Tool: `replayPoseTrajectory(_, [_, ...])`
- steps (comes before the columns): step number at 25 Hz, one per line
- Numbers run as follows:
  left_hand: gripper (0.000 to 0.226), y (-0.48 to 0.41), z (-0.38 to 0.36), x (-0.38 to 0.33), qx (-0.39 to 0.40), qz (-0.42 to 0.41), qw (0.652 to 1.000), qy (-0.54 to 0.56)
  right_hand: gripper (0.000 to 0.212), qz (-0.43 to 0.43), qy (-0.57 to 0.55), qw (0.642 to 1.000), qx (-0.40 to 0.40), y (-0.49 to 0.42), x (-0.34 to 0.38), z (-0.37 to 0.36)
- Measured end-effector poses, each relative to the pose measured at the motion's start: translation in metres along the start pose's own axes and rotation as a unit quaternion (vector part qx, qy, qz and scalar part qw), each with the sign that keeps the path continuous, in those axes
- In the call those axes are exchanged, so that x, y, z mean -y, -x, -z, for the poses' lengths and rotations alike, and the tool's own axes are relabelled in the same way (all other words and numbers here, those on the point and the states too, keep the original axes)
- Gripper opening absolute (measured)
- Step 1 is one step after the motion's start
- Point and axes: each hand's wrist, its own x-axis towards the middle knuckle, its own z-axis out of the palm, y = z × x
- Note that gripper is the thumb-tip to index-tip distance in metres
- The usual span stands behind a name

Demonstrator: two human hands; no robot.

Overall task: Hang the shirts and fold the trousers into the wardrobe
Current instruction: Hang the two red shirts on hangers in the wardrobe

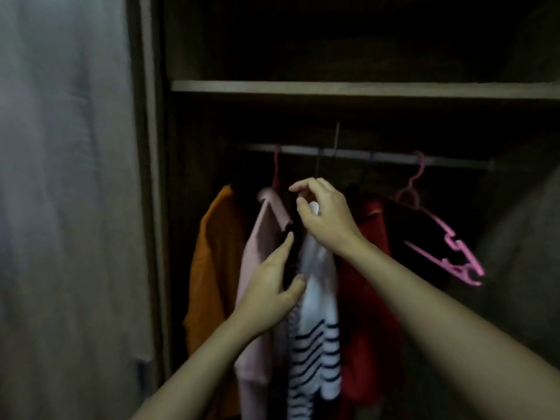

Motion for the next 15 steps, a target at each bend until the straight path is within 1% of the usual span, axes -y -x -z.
replayPoseTrajectory(2, [0.074,0.039,0.033,0.033,0.004,0.032,0.998,-0.048,0.023,0.016,-0.031,0.998,0.046,0.012,0.029,-0.047])
replayPoseTrajectory(5, [0.072,0.114,0.099,0.082,0.000,0.100,0.992,-0.083,0.027,0.026,-0.085,0.988,0.123,0.038,0.087,-0.139])
replayPoseTrajectory(7, [0.069,0.171,0.146,0.116,0.008,0.142,0.982,-0.124,0.029,0.029,-0.124,0.978,0.163,0.062,0.131,-0.204])
replayPoseTrajectory(10, [0.072,0.250,0.209,0.170,0.035,0.182,0.966,-0.181,0.028,0.032,-0.167,0.958,0.229,0.097,0.183,-0.290])
replayPoseTrajectory(13, [0.074,0.331,0.276,0.222,0.078,0.257,0.935,-0.234,0.027,0.035,-0.183,0.939,0.289,0.121,0.228,-0.370])
replayPoseTrajectory(15, [0.073,0.378,0.317,0.252,0.110,0.296,0.898,-0.306,0.027,0.024,-0.190,0.926,0.326,0.133,0.253,-0.415])
